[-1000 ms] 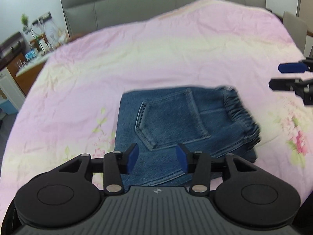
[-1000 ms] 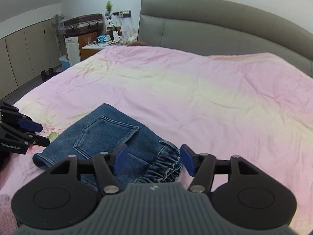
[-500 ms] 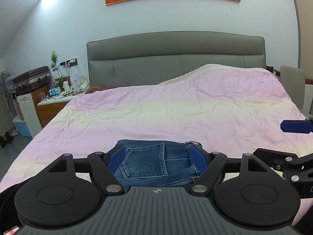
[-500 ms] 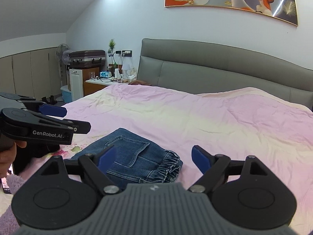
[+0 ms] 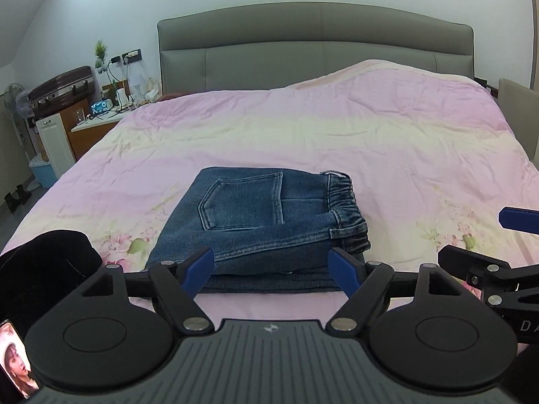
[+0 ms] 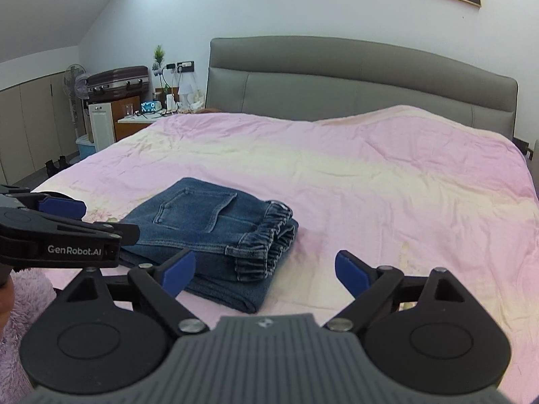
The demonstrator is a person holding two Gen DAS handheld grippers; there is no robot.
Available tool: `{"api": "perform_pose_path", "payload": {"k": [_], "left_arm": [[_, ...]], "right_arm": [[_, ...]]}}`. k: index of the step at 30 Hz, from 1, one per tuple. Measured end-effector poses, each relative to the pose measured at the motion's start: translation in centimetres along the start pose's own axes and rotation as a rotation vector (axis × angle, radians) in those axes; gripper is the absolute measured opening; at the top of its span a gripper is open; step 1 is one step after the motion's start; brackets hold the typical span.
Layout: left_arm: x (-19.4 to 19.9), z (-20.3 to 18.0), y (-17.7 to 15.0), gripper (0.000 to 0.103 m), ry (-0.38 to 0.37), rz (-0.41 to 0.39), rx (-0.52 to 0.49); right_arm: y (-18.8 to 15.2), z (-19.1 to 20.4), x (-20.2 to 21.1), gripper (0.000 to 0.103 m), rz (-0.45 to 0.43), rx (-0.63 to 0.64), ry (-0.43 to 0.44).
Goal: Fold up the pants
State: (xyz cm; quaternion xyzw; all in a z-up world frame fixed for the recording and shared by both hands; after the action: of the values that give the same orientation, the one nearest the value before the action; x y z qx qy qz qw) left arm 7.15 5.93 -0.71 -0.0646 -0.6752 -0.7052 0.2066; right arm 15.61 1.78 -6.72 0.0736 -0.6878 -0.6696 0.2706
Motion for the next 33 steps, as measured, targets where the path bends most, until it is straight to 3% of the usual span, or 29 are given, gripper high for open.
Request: {"api": "perform_pose_path", "payload": {"k": [8, 33], "left_arm": [[-0.1, -0.4, -1.0, 0.090, -0.002, 0.031, -0.002], [0.2, -0.6, 0.0, 0.090, -0.009, 0.017, -0.004]], "right_arm": [[-1.0, -0.8, -1.4, 0.086, 0.042, -0.044, -0.023], [-0.2, -0.6, -0.5, 0.087, 0.017, -0.031, -0.002]]}}
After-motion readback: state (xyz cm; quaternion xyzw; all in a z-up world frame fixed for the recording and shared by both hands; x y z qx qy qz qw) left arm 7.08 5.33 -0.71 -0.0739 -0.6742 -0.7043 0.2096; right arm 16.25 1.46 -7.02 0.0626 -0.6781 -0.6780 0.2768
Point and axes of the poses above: each gripper's, at about its wrist camera, not at the fingertips, and x roughly against the way its jaws point, z to its left, y to its top, the point moved 6 cm from there along -x, roughly the way its jaws point, and after that the axes turned 15 degrees about -z, right-handed, at the moved point
